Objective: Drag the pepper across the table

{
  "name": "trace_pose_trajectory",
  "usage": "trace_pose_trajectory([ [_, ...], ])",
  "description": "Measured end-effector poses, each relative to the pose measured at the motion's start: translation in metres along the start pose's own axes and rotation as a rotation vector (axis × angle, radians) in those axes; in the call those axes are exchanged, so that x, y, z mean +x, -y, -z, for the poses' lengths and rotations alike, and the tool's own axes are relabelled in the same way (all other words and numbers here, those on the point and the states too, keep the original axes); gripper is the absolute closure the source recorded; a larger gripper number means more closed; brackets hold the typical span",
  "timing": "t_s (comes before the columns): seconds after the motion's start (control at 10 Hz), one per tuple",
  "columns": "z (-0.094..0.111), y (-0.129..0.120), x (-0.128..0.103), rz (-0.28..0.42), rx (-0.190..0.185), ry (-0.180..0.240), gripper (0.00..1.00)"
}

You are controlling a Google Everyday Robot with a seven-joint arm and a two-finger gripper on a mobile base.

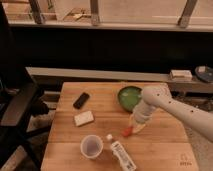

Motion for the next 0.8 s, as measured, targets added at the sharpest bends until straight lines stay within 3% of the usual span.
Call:
trace_pose_trajectory([
  [0.8,0.026,-0.081,0.085,-0.262,0.061,0.005,1.0],
])
